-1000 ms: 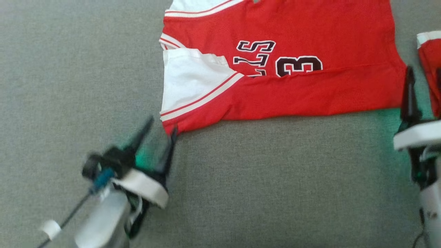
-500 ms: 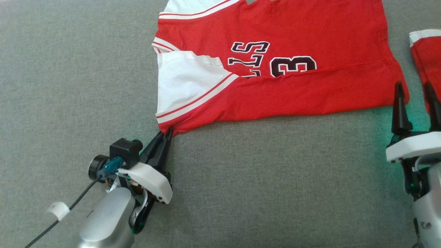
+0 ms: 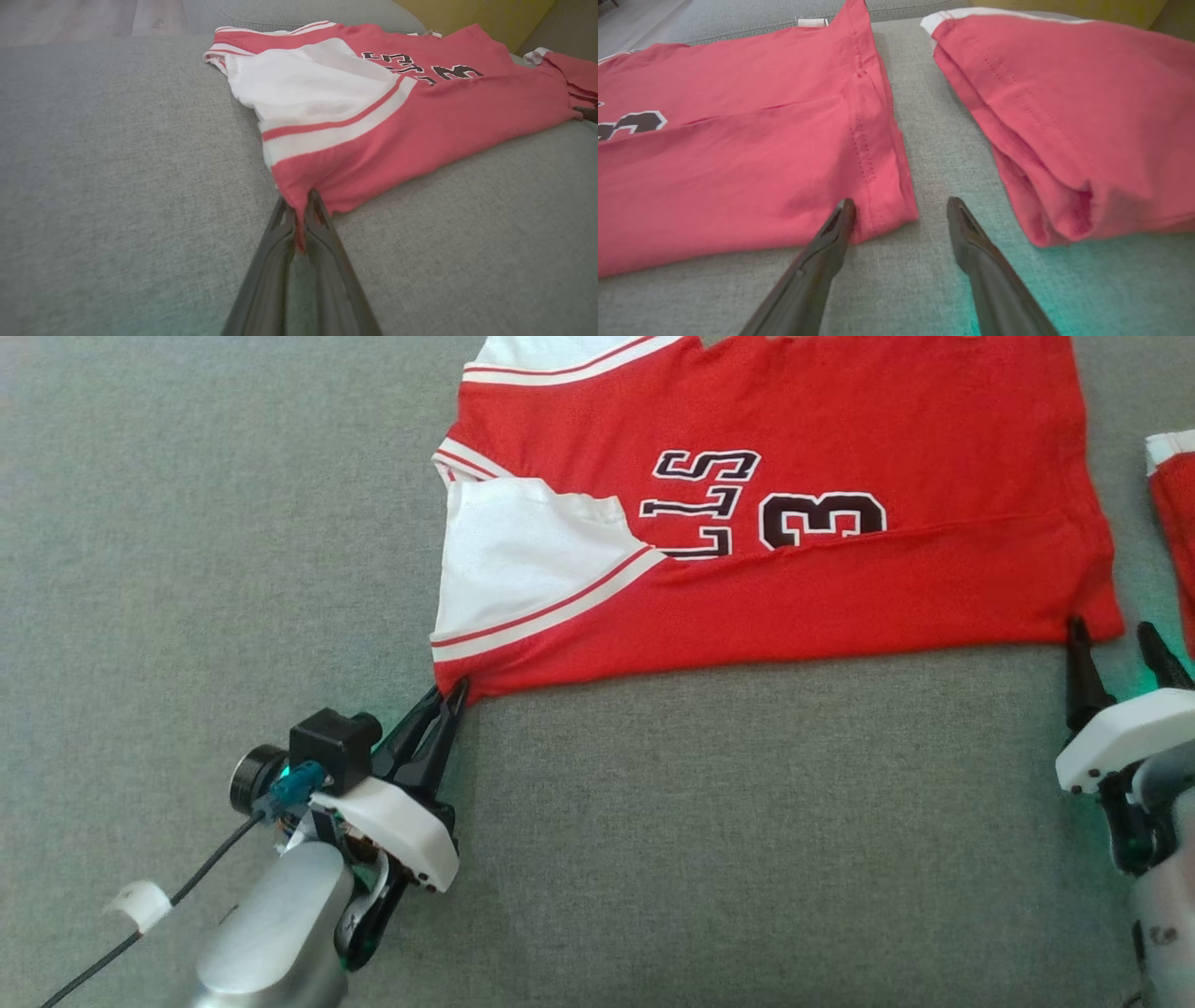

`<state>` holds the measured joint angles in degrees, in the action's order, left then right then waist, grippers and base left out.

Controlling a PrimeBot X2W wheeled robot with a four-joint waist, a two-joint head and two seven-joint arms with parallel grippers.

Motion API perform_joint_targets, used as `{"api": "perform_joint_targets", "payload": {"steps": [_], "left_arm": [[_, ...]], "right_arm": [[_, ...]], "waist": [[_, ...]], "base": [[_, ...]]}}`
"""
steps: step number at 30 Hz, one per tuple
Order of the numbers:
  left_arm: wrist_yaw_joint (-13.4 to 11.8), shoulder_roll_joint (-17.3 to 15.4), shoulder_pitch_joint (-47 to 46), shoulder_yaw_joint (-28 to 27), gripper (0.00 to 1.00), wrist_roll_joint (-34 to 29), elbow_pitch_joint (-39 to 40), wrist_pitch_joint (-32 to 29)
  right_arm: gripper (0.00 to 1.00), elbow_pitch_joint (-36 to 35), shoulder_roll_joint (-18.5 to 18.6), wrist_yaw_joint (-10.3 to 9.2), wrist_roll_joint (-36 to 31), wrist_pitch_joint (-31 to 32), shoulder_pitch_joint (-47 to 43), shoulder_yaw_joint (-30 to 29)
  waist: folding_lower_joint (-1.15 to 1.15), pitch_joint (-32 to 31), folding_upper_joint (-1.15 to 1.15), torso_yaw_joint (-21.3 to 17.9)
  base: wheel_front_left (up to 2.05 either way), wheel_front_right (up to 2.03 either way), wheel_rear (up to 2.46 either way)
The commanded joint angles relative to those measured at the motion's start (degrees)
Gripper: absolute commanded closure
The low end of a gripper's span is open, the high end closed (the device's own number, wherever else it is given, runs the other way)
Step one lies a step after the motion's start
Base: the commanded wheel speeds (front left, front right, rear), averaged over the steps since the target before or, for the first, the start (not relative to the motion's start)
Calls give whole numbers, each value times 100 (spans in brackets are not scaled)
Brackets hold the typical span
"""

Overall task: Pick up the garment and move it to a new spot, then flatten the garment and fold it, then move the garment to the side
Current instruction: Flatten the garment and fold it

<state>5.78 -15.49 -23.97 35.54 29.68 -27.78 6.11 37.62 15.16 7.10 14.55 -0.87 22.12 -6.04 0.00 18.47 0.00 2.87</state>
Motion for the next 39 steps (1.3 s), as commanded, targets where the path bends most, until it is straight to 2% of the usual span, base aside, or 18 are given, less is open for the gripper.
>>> {"api": "perform_joint_targets", "payload": {"steps": [1,2,12,19,26,32,39], "left_arm": [[-27,-201,-78,-161,100,-60,154,27],[-27,-206,-80,-155,100,-61,163,28],[-95,-285,200,-136,100,5,261,115],[-332,-383,750,-124,100,64,578,139],[-628,-464,1482,-22,100,111,1058,61],[-814,-552,2002,106,100,161,1452,-152],[-904,-672,2333,260,100,184,1838,-409]], "right_arm": [[80,-69,41,39,8,95,49,108],[100,-51,38,39,41,143,48,119],[100,-85,130,39,399,142,-141,264],[100,-237,206,39,669,140,-536,414],[100,-725,383,39,907,357,-1387,548],[100,-1343,509,39,882,660,-2169,402],[100,-1852,398,39,833,1001,-2694,72]], "waist": [[0,-8,0,18],[0,-17,0,27],[0,-354,0,55],[0,-782,0,77],[0,-1177,0,102],[0,-1310,0,96],[0,-1344,0,62]], "base": [[0,0,0],[0,0,0],[0,0,0],[0,0,0],[0,0,0],[0,0,0],[0,0,0]]}}
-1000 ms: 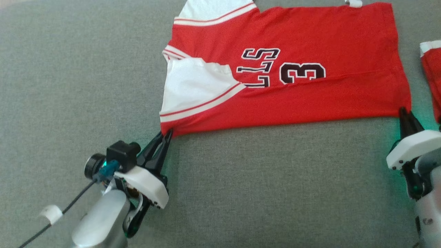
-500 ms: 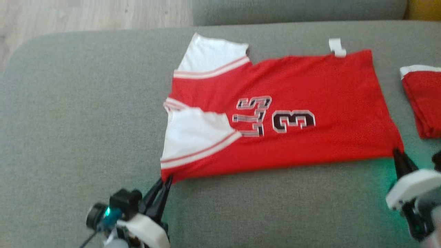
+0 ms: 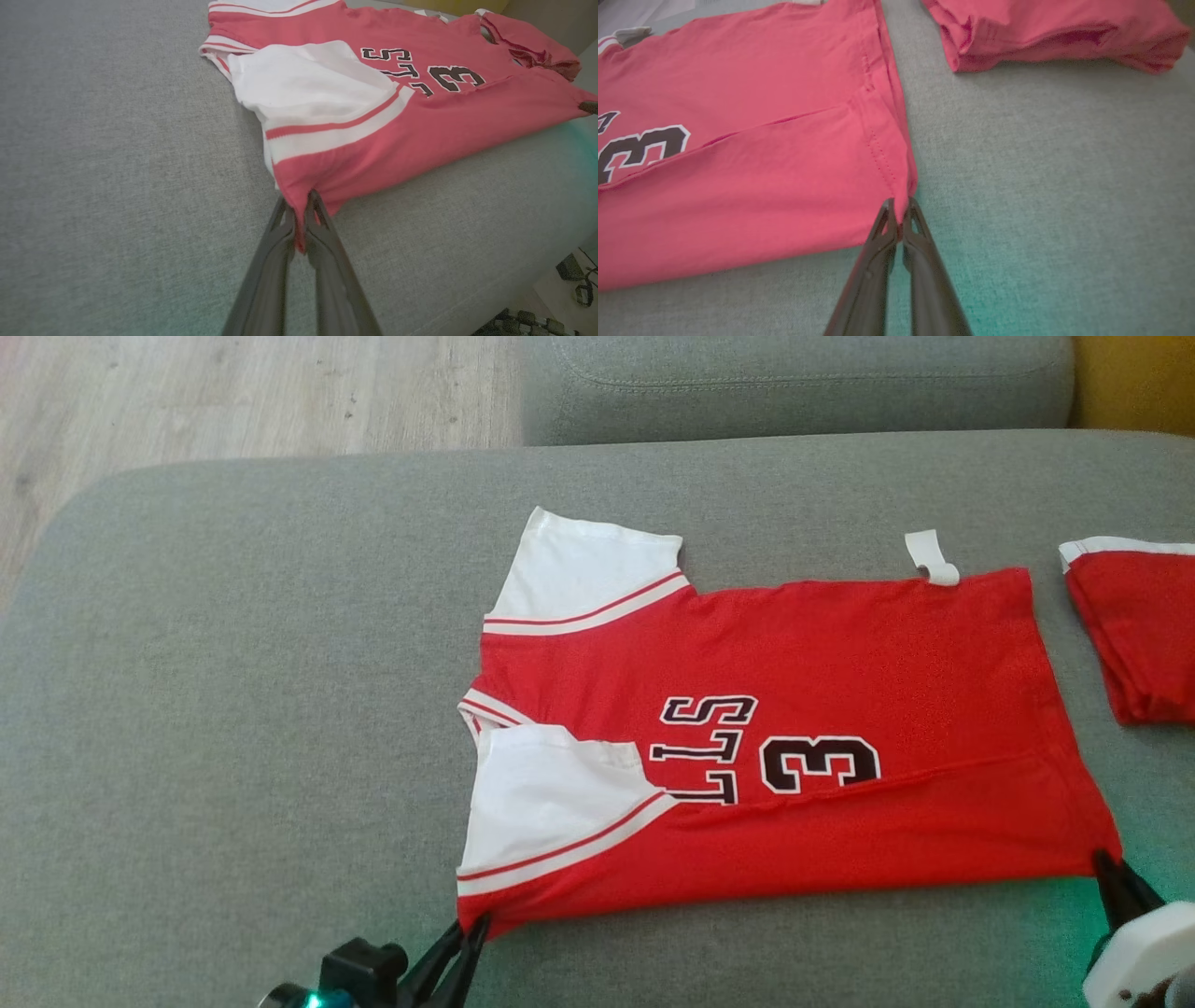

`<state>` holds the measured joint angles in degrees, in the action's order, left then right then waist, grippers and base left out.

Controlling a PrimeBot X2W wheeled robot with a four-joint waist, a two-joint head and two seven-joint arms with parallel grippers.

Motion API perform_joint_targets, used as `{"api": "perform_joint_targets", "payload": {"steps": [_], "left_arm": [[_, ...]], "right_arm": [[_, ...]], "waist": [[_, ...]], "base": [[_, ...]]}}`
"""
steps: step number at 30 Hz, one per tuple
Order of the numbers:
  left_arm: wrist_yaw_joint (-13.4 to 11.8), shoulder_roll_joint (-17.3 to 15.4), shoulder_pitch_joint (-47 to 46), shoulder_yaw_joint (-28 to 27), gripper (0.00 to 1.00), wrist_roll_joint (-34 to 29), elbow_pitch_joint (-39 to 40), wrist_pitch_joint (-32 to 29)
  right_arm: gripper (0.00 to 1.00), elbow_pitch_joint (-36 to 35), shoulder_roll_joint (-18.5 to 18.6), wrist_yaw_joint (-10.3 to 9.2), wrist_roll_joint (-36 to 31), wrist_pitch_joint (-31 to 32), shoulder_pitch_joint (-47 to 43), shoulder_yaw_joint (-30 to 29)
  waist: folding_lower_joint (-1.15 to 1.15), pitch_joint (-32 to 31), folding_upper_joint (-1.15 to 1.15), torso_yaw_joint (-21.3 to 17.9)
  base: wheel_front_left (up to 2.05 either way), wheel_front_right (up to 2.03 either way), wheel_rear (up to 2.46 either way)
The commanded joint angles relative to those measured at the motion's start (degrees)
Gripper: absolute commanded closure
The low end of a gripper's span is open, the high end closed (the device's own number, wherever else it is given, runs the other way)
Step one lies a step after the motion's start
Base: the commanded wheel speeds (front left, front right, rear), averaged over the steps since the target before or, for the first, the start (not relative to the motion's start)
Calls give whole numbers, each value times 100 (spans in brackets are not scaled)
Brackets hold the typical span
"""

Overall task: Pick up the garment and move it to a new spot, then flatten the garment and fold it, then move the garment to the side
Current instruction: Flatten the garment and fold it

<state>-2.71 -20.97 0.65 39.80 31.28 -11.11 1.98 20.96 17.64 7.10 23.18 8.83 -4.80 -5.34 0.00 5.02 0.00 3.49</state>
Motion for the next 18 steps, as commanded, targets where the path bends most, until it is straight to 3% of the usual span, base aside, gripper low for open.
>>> {"api": "perform_joint_targets", "payload": {"steps": [1,4,6,8,9,11,12,13,18], "left_arm": [[-59,-131,-122,-157,100,20,187,-5],[-45,-116,-148,-132,100,29,152,-13],[-37,-90,-179,-106,100,19,79,-7],[-21,-38,-211,-84,100,31,1,12],[-10,-11,-222,-72,88,40,-32,20],[22,21,-234,-36,71,57,-94,9],[29,36,-248,-23,55,61,-121,2],[33,51,-266,-15,0,63,-138,2],[13,62,-365,-97,0,85,-40,116]], "right_arm": [[100,-234,125,39,-40,76,-53,-30],[100,-386,69,39,-77,162,-194,-104],[82,-461,39,39,-115,195,-260,-139],[50,-512,18,39,-162,219,-302,-169],[0,-531,-3,39,-193,219,-315,-202],[0,-591,-46,39,-293,187,-333,-276],[0,-631,-65,39,-343,160,-340,-309],[0,-673,-79,39,-384,125,-343,-333],[0,-1061,-148,39,-383,-250,-302,-226]], "waist": [[0,-4,0,2],[0,-16,0,-8],[0,-26,0,-36],[0,-32,0,-68],[0,-42,0,-87],[0,-58,0,-119],[0,-69,0,-133],[0,-84,0,-149],[0,-114,0,-219]], "base": [[0,0,0],[0,0,0],[0,0,0],[0,0,0],[0,0,0],[0,0,0],[0,0,0],[0,0,0],[0,0,0]]}}
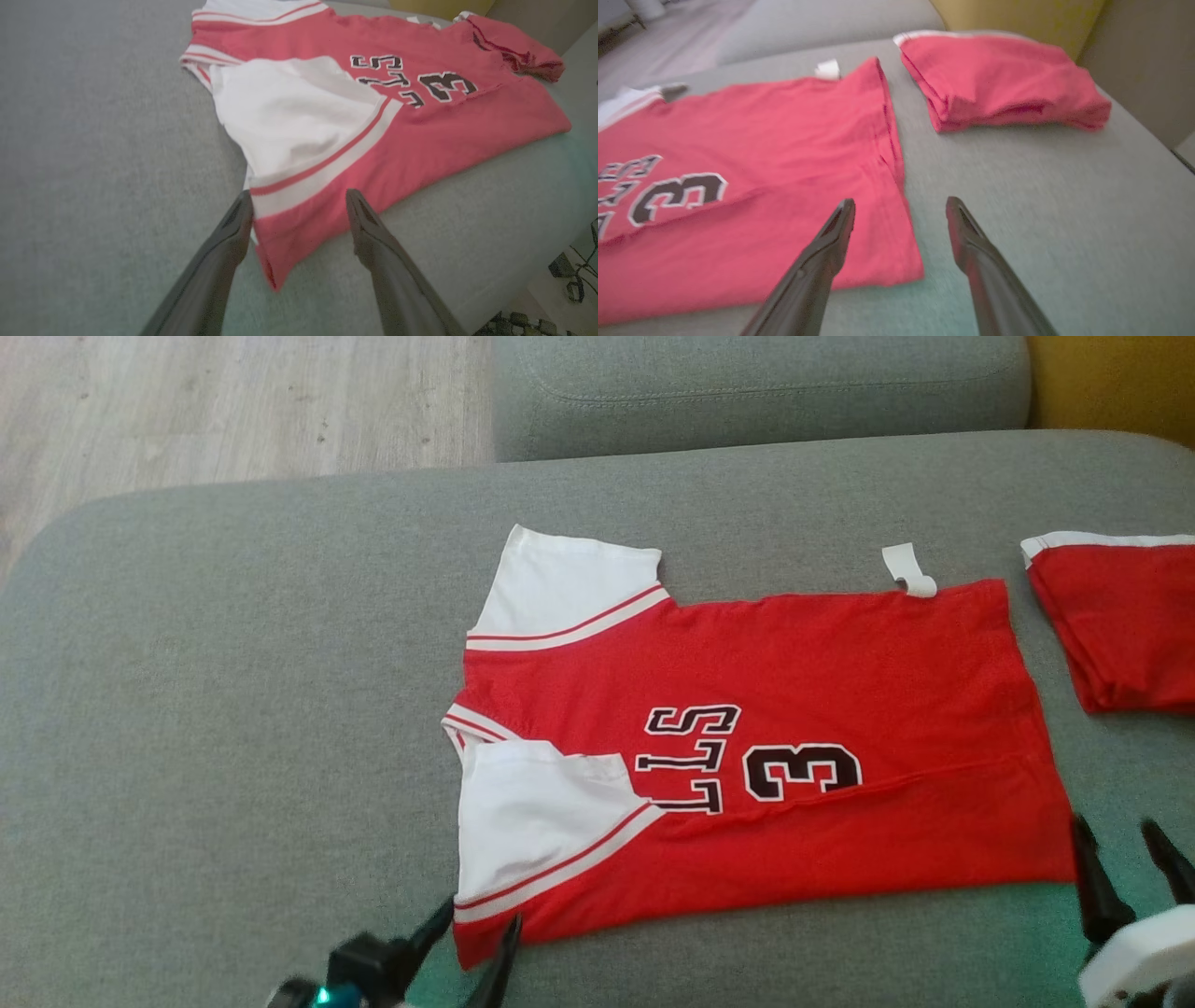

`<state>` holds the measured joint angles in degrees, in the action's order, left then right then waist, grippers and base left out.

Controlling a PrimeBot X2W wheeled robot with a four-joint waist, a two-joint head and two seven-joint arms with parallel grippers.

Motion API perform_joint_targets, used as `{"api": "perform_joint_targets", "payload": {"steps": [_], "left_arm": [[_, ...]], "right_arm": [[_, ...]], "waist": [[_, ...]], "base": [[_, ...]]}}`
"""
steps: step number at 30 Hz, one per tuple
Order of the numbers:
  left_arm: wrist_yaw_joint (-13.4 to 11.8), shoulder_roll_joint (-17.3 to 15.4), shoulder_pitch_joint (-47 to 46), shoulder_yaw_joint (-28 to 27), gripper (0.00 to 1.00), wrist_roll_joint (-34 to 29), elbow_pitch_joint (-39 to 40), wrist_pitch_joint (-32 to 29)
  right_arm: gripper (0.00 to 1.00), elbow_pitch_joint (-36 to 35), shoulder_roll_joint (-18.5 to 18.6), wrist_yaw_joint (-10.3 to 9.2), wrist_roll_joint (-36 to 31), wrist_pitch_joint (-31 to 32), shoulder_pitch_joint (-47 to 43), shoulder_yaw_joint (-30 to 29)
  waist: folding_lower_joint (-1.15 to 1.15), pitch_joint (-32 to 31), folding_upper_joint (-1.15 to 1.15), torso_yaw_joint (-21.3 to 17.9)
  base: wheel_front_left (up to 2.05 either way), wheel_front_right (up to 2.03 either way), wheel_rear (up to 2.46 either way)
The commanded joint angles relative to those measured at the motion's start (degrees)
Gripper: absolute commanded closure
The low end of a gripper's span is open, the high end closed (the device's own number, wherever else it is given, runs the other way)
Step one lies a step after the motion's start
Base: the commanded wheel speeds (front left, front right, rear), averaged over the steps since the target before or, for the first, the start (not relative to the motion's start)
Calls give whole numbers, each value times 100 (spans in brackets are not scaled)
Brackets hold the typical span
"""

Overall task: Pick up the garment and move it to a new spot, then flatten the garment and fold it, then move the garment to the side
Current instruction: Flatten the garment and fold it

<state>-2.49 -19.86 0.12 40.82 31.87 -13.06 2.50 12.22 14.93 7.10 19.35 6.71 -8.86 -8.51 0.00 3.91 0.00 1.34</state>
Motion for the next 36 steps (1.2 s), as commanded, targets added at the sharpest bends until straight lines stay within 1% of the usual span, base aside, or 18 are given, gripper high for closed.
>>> {"api": "perform_joint_targets", "payload": {"steps": [1,3,5,8,10,12,14,17,22,24,27,31,36], "left_arm": [[7,-71,-363,-235,0,43,234,76],[12,-181,-543,-346,0,41,440,53],[26,-355,-846,-481,0,21,662,-96],[122,-718,-1570,-721,0,-58,862,-455],[298,-879,-2166,-863,0,-6,872,-753],[562,-1040,-2815,-904,0,51,724,-1177],[788,-1086,-3483,-902,0,258,503,-1620],[953,-1139,-4450,-781,0,660,69,-2358],[994,-1263,-5736,-433,0,1226,-601,-3310],[995,-1257,-6068,-330,0,1501,-845,-3580],[996,-1332,-6449,-108,0,1727,-1191,-3958],[996,-1538,-6883,115,0,1793,-1760,-4205],[997,-1647,-7079,325,0,1845,-2094,-4217]], "right_arm": [[0,-298,140,39,-2,-193,109,165],[0,-443,178,39,-39,-457,128,306],[0,-547,182,39,-37,-692,180,434],[0,-634,172,39,-55,-900,314,596],[0,-664,178,39,-73,-1008,439,694],[0,-684,184,39,-72,-1096,583,782],[0,-689,212,39,-93,-1148,737,871],[0,-715,224,39,-109,-1217,985,1014],[0,-769,182,39,-124,-1250,1329,1207],[0,-765,164,39,-127,-1278,1420,1235],[0,-754,152,39,-151,-1316,1511,1273],[0,-748,90,39,-169,-1376,1634,1358],[0,-666,25,39,-139,-1474,1664,1360]], "waist": [[0,-1,0,-20],[0,41,0,-60],[0,134,0,-89],[0,380,0,-156],[0,597,0,-205],[0,850,0,-275],[0,1101,0,-352],[0,1445,0,-537],[0,1869,0,-890],[0,2002,0,-998],[0,2171,0,-1155],[0,2382,0,-1418],[0,2523,0,-1553]], "base": [[0,0,0],[0,0,0],[0,0,0],[0,0,0],[0,0,0],[0,0,0],[0,0,0],[0,0,0],[0,0,0],[0,0,0],[0,0,0],[0,0,0],[0,0,0]]}}
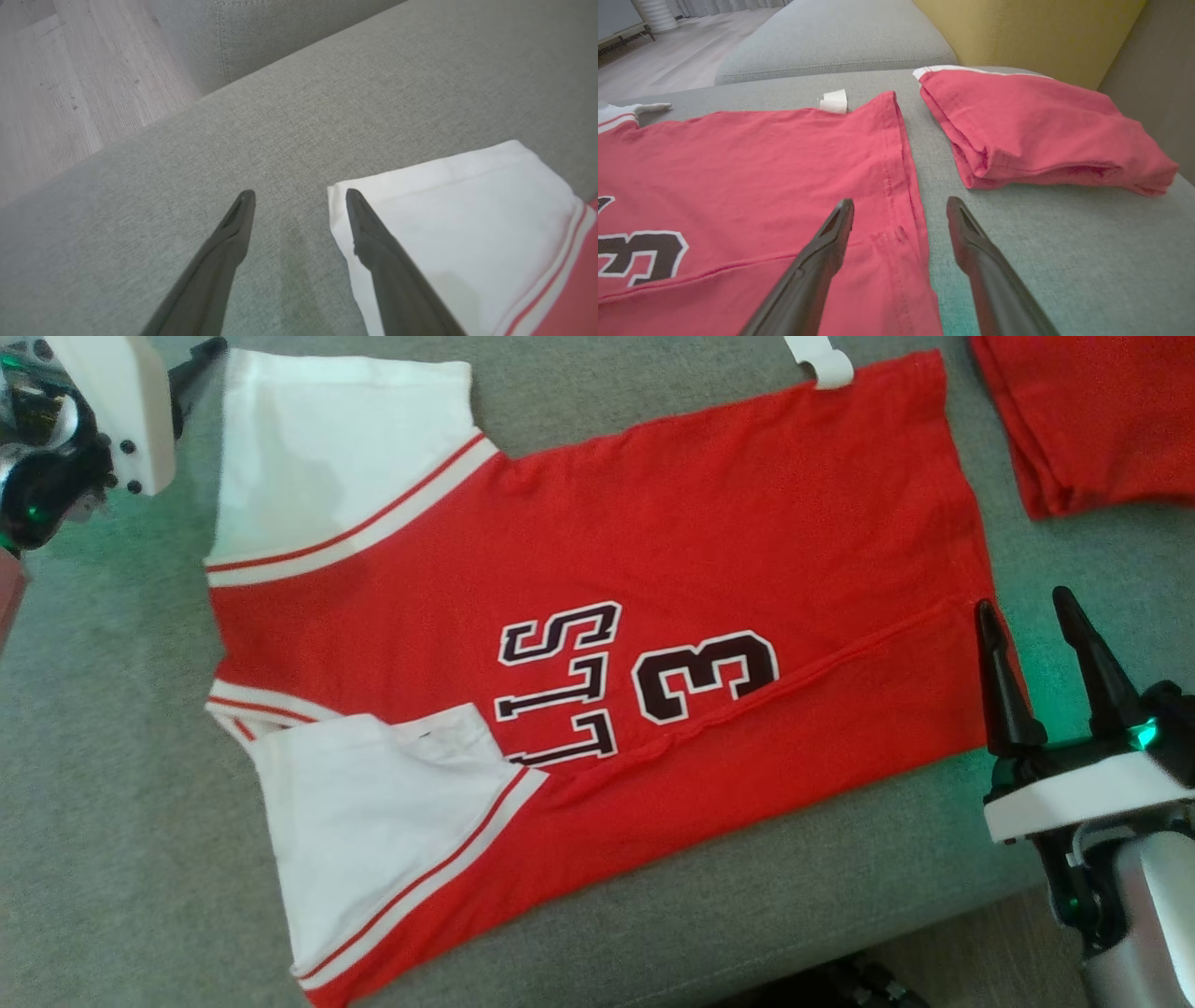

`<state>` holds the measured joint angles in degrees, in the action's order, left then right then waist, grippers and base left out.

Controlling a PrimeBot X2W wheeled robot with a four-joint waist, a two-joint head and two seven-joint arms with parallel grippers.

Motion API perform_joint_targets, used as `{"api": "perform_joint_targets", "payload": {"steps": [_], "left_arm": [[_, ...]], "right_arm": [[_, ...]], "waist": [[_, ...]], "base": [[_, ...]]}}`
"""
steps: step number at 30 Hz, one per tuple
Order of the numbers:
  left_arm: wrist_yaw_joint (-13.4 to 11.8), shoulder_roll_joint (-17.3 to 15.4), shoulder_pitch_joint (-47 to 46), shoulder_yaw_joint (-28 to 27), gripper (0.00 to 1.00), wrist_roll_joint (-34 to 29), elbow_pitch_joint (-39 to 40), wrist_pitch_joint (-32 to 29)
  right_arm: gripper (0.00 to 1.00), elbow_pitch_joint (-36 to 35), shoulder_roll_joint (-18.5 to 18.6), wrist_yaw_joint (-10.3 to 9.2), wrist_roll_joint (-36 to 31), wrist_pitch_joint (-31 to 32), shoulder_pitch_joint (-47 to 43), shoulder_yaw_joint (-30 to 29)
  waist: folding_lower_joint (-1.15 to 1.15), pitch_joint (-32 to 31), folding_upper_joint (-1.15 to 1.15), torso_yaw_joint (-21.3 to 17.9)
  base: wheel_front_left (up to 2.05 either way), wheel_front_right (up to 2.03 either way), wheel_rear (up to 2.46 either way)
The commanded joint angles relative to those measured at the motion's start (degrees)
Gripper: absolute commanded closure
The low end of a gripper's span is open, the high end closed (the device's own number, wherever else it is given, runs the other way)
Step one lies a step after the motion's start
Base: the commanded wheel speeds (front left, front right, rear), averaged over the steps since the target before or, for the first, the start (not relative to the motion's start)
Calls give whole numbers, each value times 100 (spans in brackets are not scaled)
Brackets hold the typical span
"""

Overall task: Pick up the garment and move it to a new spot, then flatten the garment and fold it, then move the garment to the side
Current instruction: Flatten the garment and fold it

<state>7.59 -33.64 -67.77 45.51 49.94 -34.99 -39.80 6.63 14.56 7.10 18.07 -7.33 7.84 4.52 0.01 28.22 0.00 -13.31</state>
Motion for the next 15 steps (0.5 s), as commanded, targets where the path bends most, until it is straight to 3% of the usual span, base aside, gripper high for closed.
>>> {"api": "perform_joint_targets", "payload": {"steps": [1,15], "left_arm": [[-11,-278,-303,-90,0,54,81,40],[-10,-461,-436,602,0,407,140,122]], "right_arm": [[0,-88,56,39,-11,-88,-5,51],[0,-6,4,39,-53,-170,91,-11]], "waist": [[-1,110,0,-103],[-1,228,0,-132]], "base": [[0,0,0],[0,0,0]]}}
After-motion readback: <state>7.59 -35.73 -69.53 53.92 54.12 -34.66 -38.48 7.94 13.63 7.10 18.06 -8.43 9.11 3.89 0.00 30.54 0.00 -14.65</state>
